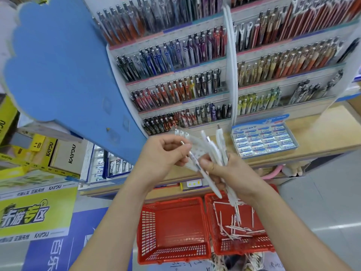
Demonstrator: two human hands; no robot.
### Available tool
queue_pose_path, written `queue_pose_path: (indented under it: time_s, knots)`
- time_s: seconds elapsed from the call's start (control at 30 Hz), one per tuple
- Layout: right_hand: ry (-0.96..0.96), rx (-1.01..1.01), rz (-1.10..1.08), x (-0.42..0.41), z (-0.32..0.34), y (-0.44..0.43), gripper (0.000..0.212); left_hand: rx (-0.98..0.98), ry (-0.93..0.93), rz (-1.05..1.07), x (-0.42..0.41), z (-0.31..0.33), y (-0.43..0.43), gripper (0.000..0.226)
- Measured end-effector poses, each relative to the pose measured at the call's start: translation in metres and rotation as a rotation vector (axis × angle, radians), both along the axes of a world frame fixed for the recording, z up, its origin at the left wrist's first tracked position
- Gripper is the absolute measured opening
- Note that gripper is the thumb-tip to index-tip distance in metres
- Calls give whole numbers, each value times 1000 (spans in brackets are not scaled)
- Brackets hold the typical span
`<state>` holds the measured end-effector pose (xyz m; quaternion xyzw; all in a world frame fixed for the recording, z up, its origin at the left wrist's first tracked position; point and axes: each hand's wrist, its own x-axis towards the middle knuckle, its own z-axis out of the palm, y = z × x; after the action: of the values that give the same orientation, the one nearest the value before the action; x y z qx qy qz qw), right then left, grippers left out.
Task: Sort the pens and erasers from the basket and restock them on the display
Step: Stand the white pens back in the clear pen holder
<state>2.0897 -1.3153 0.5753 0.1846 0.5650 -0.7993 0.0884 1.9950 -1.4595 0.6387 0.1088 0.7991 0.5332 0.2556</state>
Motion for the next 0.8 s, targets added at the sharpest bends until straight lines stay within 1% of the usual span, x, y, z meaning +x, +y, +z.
queue_pose_path:
  time_s: [0.07,0.1,0.17,0.23,0.27,0.33,0.37,0.43,0.5,0.63,0.8]
  knots:
    - [-74,-53,-197,-4,-8,3,20,1,65,106,-10,1,-2,6]
    - [-111,-91,-280,-4,-13,7,20,-5,98,161,-16,-1,-4,8]
    - [-169,-184,-399,-1,-23,16,11,-57,179,236,-27,-9,-5,13]
    - [-202,-285,-501,5,-31,23,5,-158,296,253,-36,-22,-3,17]
    - [-210,-323,-543,8,-35,26,7,-207,342,245,-38,-29,0,17]
    - [-214,-365,-596,13,-41,29,14,-268,386,236,-40,-42,6,7]
    - [-212,-377,-608,15,-43,29,17,-299,406,231,-41,-48,9,2]
    - [-197,-396,-612,19,-48,30,19,-341,456,208,-43,-60,13,5]
    - [-178,-397,-599,22,-50,30,21,-345,493,186,-43,-67,17,5]
    - [-141,-358,-543,25,-47,30,21,-367,556,150,-45,-78,24,9]
    - [-143,-337,-449,25,-45,31,20,-477,596,6,-48,-88,26,18]
